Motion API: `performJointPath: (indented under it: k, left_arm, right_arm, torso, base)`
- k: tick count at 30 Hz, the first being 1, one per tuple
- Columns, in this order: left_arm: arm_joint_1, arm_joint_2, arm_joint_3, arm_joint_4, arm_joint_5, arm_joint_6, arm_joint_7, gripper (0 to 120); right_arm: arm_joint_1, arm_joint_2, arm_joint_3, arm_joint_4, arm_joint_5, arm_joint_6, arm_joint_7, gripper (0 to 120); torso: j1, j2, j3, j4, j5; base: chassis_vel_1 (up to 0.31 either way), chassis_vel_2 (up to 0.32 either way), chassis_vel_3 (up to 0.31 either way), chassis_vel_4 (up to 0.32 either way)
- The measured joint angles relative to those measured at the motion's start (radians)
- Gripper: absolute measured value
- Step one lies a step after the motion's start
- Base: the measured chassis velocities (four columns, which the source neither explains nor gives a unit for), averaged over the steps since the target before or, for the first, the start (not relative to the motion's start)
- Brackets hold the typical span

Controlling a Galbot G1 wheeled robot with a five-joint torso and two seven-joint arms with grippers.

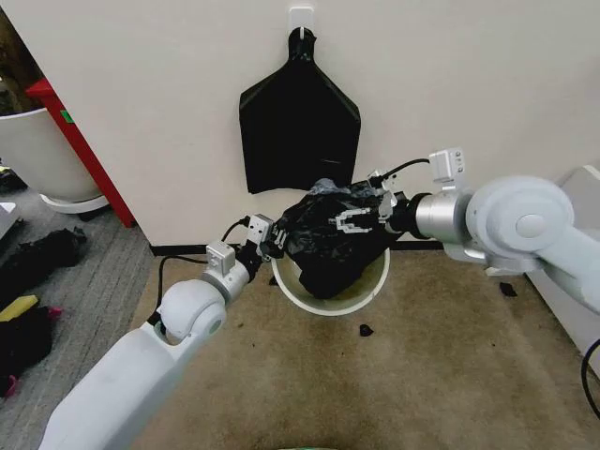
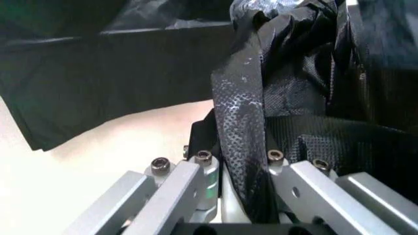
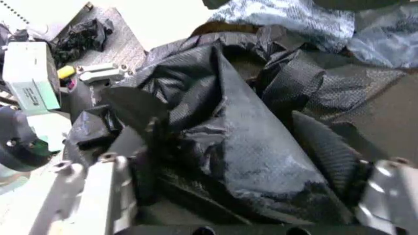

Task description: Place the garbage bag over the trash bin.

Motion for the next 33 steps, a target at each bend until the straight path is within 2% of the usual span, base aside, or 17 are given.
performJointPath:
  k: [9, 11, 15, 18, 24, 33]
  left_arm:
    - [0.006, -0.014, -0.001, 0.005, -0.013, 0.013, -0.008, 4]
    - [0.003, -0.019, -0.001, 0.013, -0.025, 0.023, -0.017, 4]
    - [0.001, -0.023, 0.0, 0.018, -0.039, 0.033, -0.029, 4]
    - [0.0, -0.03, 0.003, 0.021, -0.064, 0.052, -0.043, 4]
    - [0.0, -0.04, 0.004, 0.022, -0.112, 0.07, -0.074, 4]
    - [0.003, -0.039, -0.014, 0.0, -0.202, 0.095, -0.118, 4]
  right_arm:
    - [-0.018, -0.014, 0.019, 0.009, -0.021, 0.002, -0.009, 37]
    - [-0.054, -0.035, 0.049, 0.032, -0.03, 0.006, -0.024, 26]
    - [-0.111, -0.066, 0.091, 0.065, -0.044, 0.015, -0.053, 15]
    - [-0.224, -0.121, 0.187, 0.123, -0.078, 0.042, -0.119, 1]
    - [-0.376, -0.216, 0.267, 0.209, -0.163, 0.077, -0.231, 0]
    - [-0.408, -0.209, 0.221, 0.275, -0.23, 0.089, -0.3, 0]
  torso:
    - [0.0, 0.0, 0.0, 0.0, -0.0001]
    - [0.0, 0.0, 0.0, 0.0, 0.0]
    - [0.0, 0.0, 0.0, 0.0, 0.0]
    - [0.0, 0.0, 0.0, -0.0001, 0.0]
    - [0.0, 0.0, 0.0, -0.0004, -0.0001]
    - [0.0, 0.0, 0.0, -0.0001, -0.0002]
  base:
    - [0.0, 0.0, 0.0, 0.0]
    - [0.0, 0.0, 0.0, 0.0]
    - [0.0, 0.0, 0.0, 0.0]
    - [0.0, 0.0, 0.0, 0.0]
    - [0.0, 0.0, 0.0, 0.0]
    - [0.0, 0.0, 0.0, 0.0]
